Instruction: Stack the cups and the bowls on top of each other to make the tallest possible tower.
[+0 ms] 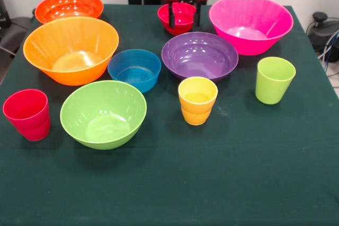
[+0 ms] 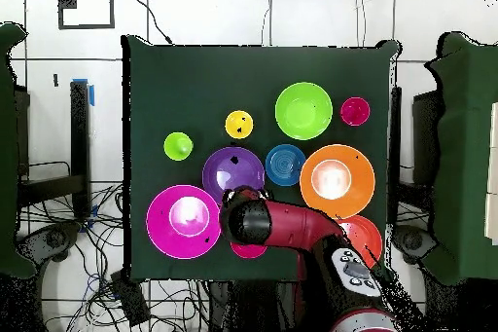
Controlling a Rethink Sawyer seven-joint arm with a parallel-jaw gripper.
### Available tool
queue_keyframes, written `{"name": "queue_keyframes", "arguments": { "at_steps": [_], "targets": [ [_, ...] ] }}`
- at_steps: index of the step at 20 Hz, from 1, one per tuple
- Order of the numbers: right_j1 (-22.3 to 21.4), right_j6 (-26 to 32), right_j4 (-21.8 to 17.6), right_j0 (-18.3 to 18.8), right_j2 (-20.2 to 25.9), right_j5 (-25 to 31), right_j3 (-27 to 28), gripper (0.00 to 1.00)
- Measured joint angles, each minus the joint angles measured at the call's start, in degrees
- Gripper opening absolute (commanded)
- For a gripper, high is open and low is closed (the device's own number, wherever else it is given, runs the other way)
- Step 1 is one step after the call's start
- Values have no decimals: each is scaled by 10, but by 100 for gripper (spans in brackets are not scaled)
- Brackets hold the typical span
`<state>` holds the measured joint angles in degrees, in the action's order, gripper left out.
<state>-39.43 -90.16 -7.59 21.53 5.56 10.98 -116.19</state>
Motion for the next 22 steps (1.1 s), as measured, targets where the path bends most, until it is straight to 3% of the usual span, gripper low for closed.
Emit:
{"name": "queue_keyframes", "arguments": {
  "at_steps": [12,22],
  "targets": [
    [22,0,-38,42,9,0,24,100],
    [48,0,-72,53,12,0,26,100]
  ]
}}
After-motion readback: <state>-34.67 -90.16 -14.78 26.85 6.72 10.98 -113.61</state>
